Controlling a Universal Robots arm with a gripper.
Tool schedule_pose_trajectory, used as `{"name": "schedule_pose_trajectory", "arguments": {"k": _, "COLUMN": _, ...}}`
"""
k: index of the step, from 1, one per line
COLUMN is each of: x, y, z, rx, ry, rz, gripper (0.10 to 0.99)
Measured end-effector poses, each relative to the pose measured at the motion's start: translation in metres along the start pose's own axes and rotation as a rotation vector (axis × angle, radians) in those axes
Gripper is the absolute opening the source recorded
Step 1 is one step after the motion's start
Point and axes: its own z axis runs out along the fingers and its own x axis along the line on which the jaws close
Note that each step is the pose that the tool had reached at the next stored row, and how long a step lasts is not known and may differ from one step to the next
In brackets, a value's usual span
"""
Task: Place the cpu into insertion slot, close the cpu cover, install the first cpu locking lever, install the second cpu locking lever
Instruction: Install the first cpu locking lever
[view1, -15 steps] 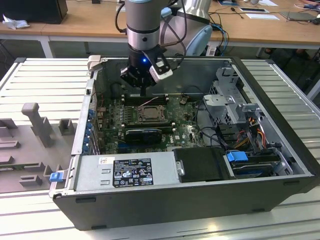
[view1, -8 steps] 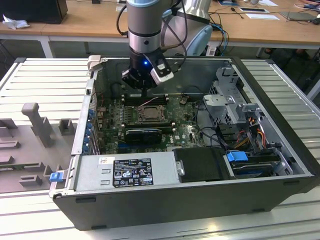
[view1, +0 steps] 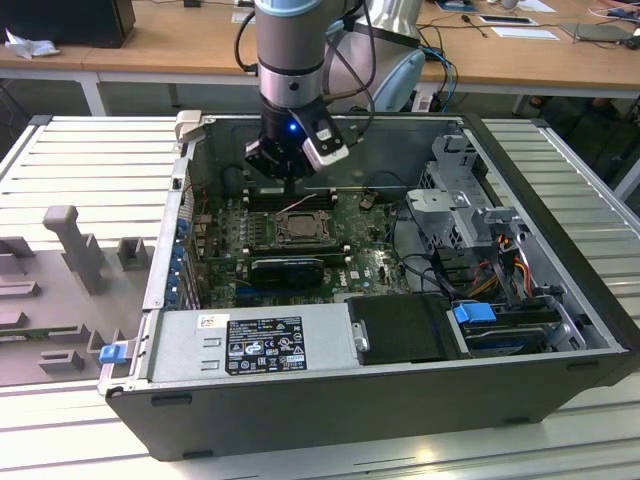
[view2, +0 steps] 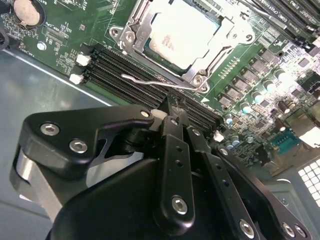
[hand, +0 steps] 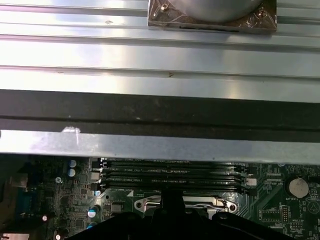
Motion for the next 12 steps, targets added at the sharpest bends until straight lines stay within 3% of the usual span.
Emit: {"name": "schedule_pose_trajectory", "arguments": {"k": 12, "x": -0.0047, "y": -0.0004, "z": 0.002, "rx": 0.0, "ry": 0.0, "rz": 0.0, "gripper": 0.106}}
